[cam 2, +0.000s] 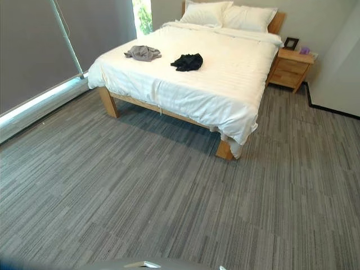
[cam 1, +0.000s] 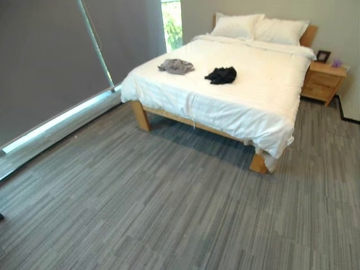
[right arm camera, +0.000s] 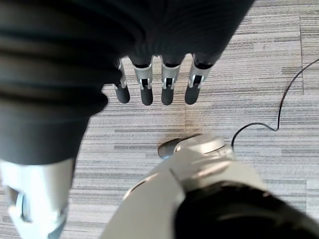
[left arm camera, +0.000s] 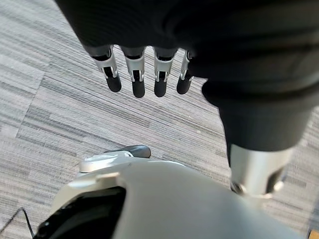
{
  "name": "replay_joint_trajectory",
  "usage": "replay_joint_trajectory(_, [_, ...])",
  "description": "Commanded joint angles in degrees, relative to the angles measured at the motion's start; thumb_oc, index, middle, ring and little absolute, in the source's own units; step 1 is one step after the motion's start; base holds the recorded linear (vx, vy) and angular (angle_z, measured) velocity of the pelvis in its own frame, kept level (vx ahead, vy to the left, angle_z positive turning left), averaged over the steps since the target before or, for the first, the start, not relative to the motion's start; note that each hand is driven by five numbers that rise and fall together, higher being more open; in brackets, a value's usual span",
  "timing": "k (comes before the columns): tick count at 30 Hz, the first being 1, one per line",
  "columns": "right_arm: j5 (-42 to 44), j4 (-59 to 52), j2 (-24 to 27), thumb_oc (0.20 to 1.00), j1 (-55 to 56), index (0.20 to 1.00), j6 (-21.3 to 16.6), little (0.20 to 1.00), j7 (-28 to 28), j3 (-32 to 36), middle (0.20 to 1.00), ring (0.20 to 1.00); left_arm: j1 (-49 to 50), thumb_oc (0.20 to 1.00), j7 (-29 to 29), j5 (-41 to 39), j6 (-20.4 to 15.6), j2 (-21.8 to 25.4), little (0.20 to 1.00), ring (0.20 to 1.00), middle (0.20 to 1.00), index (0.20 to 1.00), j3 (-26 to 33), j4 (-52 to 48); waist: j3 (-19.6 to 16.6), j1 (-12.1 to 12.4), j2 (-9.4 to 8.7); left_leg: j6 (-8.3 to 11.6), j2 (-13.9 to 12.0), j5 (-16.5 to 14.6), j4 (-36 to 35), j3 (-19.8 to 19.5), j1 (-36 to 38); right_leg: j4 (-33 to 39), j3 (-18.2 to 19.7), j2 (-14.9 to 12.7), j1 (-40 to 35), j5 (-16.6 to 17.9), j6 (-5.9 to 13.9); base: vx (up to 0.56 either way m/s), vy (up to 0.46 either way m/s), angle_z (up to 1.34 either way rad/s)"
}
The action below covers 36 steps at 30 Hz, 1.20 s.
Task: Pick up bed clothes into laundry basket.
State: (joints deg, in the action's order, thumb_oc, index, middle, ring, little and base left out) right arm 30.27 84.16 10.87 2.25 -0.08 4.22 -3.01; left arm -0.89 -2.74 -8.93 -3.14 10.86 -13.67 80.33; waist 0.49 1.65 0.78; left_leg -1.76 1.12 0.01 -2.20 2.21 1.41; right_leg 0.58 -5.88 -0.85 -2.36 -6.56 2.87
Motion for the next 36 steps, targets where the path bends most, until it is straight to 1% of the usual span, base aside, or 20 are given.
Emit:
replay_joint_trajectory(1, [1.20,1.96,1.79,1.000,-3.07,1.000,-0.73,1.000,0.05,-0.14,1.000,1.000,-4.22,1.000,-0.01,1.21,-1.19,-3.11,1.000,1.000,1.000,1.000,0.09,2.70,1.19,-0.52,-2.11,3.99,-0.76,0.05,-2.80,-5.09,2.24,4.40,-0.29,-3.31,-5.40,5.32,3.52,0.00,0.000,0.00])
replay_joint_trajectory(5, [1.25,3.11,2.34,1.000,-3.21,1.000,-0.57,1.000,-0.07,0.59,1.000,1.000,-4.44,1.000,0.56,0.91,-1.19,-2.90,1.000,1.000,1.000,1.000,0.70,3.37,0.96,-0.54,-2.08,3.95,-0.68,-0.08,-2.80,-5.14,2.43,4.42,-0.31,-3.36,-5.54,5.28,3.56,0.01,0.002,0.01])
replay_joint_trajectory(7, [3.48,3.61,3.44,1.000,-4.06,1.000,-0.39,1.000,0.35,1.95,1.000,1.000,-5.57,1.000,0.47,-0.65,-1.33,-2.09,1.000,1.000,1.000,1.000,1.44,3.16,0.61,-0.61,-1.95,4.01,-0.72,-0.23,-2.80,-5.05,2.65,4.42,-0.47,-3.47,-5.68,5.20,3.62,0.00,0.000,0.00])
replay_joint_trajectory(8, [3.91,-0.78,5.14,1.000,-6.10,1.000,-1.41,1.000,0.01,1.30,1.000,1.000,-8.11,1.000,1.37,-3.07,-1.91,0.10,1.000,1.000,1.000,1.000,0.85,-1.86,0.63,-0.67,-1.79,4.12,-0.70,-0.10,-2.80,-4.95,2.63,4.41,-0.41,-3.54,-5.62,5.46,3.64,0.00,0.000,0.00])
replay_joint_trajectory(9, [3.91,-0.83,5.12,1.000,-6.08,1.000,-1.39,1.000,-0.03,1.31,1.000,1.000,-8.10,1.000,1.37,-3.08,-1.87,0.12,1.000,1.000,1.000,1.000,0.85,-1.91,0.66,-0.66,-1.80,4.12,-0.70,-0.11,-2.80,-4.94,2.66,4.40,-0.40,-3.54,-5.65,5.45,3.64,-0.10,0.023,0.01])
replay_joint_trajectory(10, [1.14,-23.19,8.26,1.000,-4.62,1.000,-2.56,1.000,-2.24,-0.43,1.000,1.000,-7.40,1.000,2.37,-6.55,-1.73,6.22,1.000,1.000,1.000,1.000,0.94,-23.84,1.43,-0.83,-1.71,4.22,-0.87,0.97,-2.80,-4.59,2.08,4.06,0.10,-3.42,-4.78,6.23,3.79,-0.07,0.009,-0.03])
replay_joint_trajectory(11, [1.13,-23.23,8.24,1.000,-4.52,1.000,-2.54,1.000,-2.26,-0.46,1.000,1.000,-7.30,1.000,2.38,-6.55,-1.70,6.23,1.000,1.000,1.000,1.000,0.92,-23.88,1.33,-0.84,-1.75,4.23,-0.86,0.56,-2.80,-4.61,2.28,4.13,0.08,-3.43,-5.02,5.89,3.81,-0.08,0.009,-0.04])
replay_joint_trajectory(12, [-0.11,-31.82,9.17,1.000,-2.21,1.000,-2.58,1.000,-3.24,-0.09,1.000,1.000,-5.23,1.000,2.23,-7.01,-1.28,8.30,1.000,1.000,1.000,1.000,1.97,-32.59,1.52,-0.90,-1.78,4.24,-0.91,0.70,-2.80,-4.52,2.15,4.05,0.11,-3.41,-4.81,5.94,3.87,-0.01,-0.002,-0.04])
replay_joint_trajectory(14, [-2.90,-51.80,11.28,1.000,2.94,1.000,-2.21,1.000,-3.37,2.00,1.000,1.000,0.68,1.000,2.28,-7.00,-0.82,11.83,1.000,1.000,1.000,1.000,5.94,-48.79,1.71,-0.98,-1.95,4.26,-0.94,0.84,-2.80,-4.30,2.00,3.97,0.23,-3.38,-4.50,6.09,4.03,-0.03,-0.001,-0.06])
replay_joint_trajectory(17, [-4.67,-63.10,12.81,1.000,4.33,1.000,-3.36,1.000,-3.04,3.58,1.000,1.000,3.22,1.000,2.62,-7.51,-1.50,13.66,1.000,1.000,1.000,1.000,8.70,-59.69,1.69,-0.81,-2.21,4.18,-0.80,0.68,-2.80,-4.52,1.94,4.04,0.13,-3.63,-4.60,6.13,4.19,-0.02,0.001,-0.07])
replay_joint_trajectory(18, [-5.37,-65.56,12.99,1.000,4.27,1.000,-3.95,1.000,-2.96,3.68,1.000,1.000,3.20,1.000,3.00,-8.48,-2.03,13.60,1.000,1.000,1.000,1.000,9.15,-61.95,1.71,-0.73,-2.22,4.11,-0.75,1.17,-2.80,-4.60,1.61,3.98,0.14,-3.68,-4.25,6.55,4.18,-0.03,0.001,-0.03])
replay_joint_trajectory(20, [-7.01,-70.36,13.22,1.000,4.25,1.000,-4.55,1.000,-2.86,3.80,1.000,1.000,3.06,1.000,3.70,-9.88,-2.60,13.62,1.000,1.000,1.000,1.000,10.40,-65.97,1.68,-0.58,-2.34,4.04,-0.70,1.05,-2.80,-4.61,1.60,4.06,0.05,-3.78,-4.33,6.44,4.15,-0.01,0.001,-0.04])
replay_joint_trajectory(21, [-7.79,-74.72,12.48,1.000,4.90,1.000,-5.93,1.000,-3.14,4.27,1.000,1.000,3.17,1.000,4.43,-10.69,-3.70,13.31,1.000,1.000,1.000,1.000,11.30,-69.33,1.70,-0.60,-2.42,3.95,-0.72,0.99,-2.80,-4.65,1.57,4.01,0.10,-3.87,-4.33,6.36,4.12,0.00,0.000,0.00])
replay_joint_trajectory(22, [-7.80,-74.77,12.47,1.000,4.95,1.000,-5.90,1.000,-3.14,4.27,1.000,1.000,3.21,1.000,4.43,-10.69,-3.68,13.31,1.000,1.000,1.000,1.000,11.30,-69.37,1.68,-0.60,-2.42,3.95,-0.72,0.99,-2.80,-4.65,1.58,4.01,0.10,-3.87,-4.33,6.36,4.12,0.00,0.002,-0.03])
replay_joint_trajectory(24, [-9.47,-78.15,11.76,1.000,5.66,1.000,-7.18,1.000,-3.10,4.37,1.000,1.000,3.32,1.000,5.06,-11.62,-4.62,12.60,1.000,1.000,1.000,1.000,11.94,-71.53,1.64,-0.65,-2.54,3.89,-0.73,0.84,-2.80,-4.63,1.60,4.11,0.28,-3.90,-4.40,6.26,4.06,0.01,0.003,-0.04])
replay_joint_trajectory(27, [-10.95,-78.54,11.18,1.000,6.11,1.000,-7.54,1.000,-3.63,4.07,1.000,1.000,3.42,1.000,5.66,-11.52,-4.81,12.03,1.000,1.000,1.000,1.000,12.33,-72.71,1.75,-0.71,-2.52,3.85,-0.74,0.76,-2.80,-4.55,1.62,4.10,0.34,-3.92,-4.40,6.21,4.00,0.01,0.005,-0.07])
replay_joint_trajectory(32, [-13.03,-77.96,9.28,1.000,9.28,1.000,-5.98,1.000,-2.57,1.98,1.000,1.000,5.90,1.000,6.20,-10.30,-3.94,10.27,1.000,1.000,1.000,1.000,13.66,-72.00,2.60,-0.86,-2.74,3.76,-0.73,0.59,-2.80,-4.58,1.77,4.27,0.88,-3.79,-4.37,6.11,3.82,0.00,0.000,-0.02])
replay_joint_trajectory(34, [-12.46,-77.80,8.87,1.000,9.32,1.000,-5.95,1.000,-2.51,1.84,1.000,1.000,7.01,1.000,6.68,-10.44,-3.97,9.86,1.000,1.000,1.000,1.000,14.53,-71.82,2.79,-0.81,-2.82,3.66,-0.72,0.54,-2.80,-4.58,1.75,4.30,1.18,-3.82,-4.21,6.15,3.92,0.04,0.023,-0.01])
replay_joint_trajectory(35, [-11.95,-77.81,8.81,1.000,8.93,1.000,-5.97,1.000,-2.53,1.74,1.000,1.000,7.00,1.000,7.24,-10.47,-4.02,9.72,1.000,1.000,1.000,1.000,15.25,-71.11,2.91,-0.75,-2.88,3.56,-0.68,-0.03,-2.80,-4.60,1.97,4.28,1.41,-3.91,-4.37,5.75,4.02,0.02,0.034,-0.04])
replay_joint_trajectory(36, [-11.64,-78.16,8.83,1.000,8.65,1.000,-6.05,1.000,-2.59,1.76,1.000,1.000,6.89,1.000,7.63,-10.46,-4.05,9.74,1.000,1.000,1.000,1.000,15.68,-71.12,3.04,-0.72,-2.88,3.47,-0.63,0.58,-2.80,-4.45,1.53,4.15,1.48,-4.02,-3.87,6.31,4.07,0.03,0.085,-0.05])
